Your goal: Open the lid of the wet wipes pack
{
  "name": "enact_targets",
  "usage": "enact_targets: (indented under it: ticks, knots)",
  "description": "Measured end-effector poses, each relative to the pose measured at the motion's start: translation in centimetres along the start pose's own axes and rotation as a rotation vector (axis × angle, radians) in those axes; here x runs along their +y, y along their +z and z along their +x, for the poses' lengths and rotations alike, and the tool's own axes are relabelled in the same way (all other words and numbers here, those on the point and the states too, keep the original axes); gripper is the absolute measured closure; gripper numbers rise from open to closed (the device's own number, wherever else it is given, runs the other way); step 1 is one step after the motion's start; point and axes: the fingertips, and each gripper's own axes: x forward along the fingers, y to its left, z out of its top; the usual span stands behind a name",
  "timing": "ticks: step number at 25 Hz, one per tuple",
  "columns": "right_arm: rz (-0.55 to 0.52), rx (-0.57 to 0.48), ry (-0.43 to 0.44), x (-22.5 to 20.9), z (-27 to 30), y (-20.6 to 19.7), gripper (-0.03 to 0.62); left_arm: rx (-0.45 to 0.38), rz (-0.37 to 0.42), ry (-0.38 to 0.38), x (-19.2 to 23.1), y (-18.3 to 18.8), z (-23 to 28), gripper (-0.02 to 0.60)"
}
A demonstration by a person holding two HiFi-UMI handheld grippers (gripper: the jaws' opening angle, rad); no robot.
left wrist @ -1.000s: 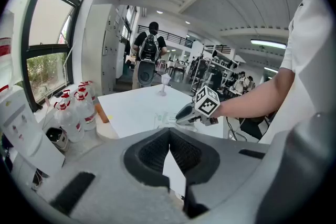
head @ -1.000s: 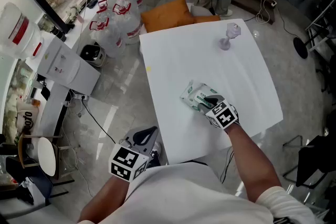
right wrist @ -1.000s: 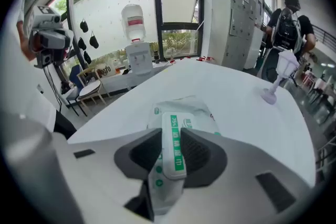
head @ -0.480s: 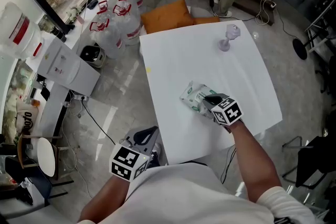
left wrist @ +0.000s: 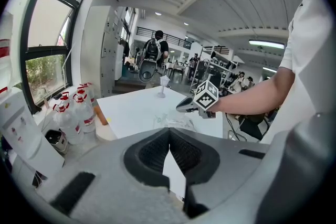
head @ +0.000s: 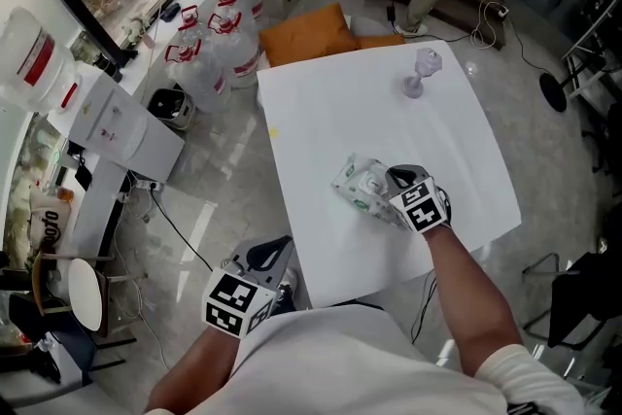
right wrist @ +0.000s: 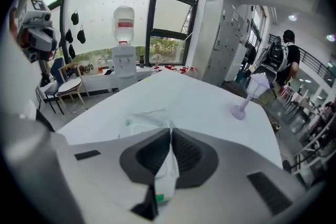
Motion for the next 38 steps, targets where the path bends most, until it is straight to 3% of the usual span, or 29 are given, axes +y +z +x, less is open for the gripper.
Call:
enact_targets:
  ticks: [5,10,12,24,31,38]
  knots:
    - [-0.051,0.048,-0.055,-2.1,0.9,0.2,0.558,0.003,-0.008,0.010,0.1,-0.2,-0.1,0.574]
    - [-0.023,0.096,-0.072,-3.9,2.8,-0.7,0.541,-0.004,-0.035,0.034,0.5,-0.4,-0.4,0.574]
    - [-0.019,0.112,-0.077,-4.3,3.6,-1.4,0.566,-0.006,-0.050,0.039,0.6,-0.6,-0.3,0.574]
    - [-0.004,0.150,-0.046,-3.9,6.2,-3.4,0.585,0.004,-0.091,0.072,1.2,-1.6,-0.4,0.574]
    - [0.004,0.126,-0.075,-4.1,4.5,-2.3,0.580,0.000,-0.068,0.035,1.1,-1.0,0.0,0.574]
    - [0.057,0.066,-0.135,-3.3,-0.2,-1.0,0.577,-0.015,0.005,-0.042,0.6,0.7,1.0,0.574]
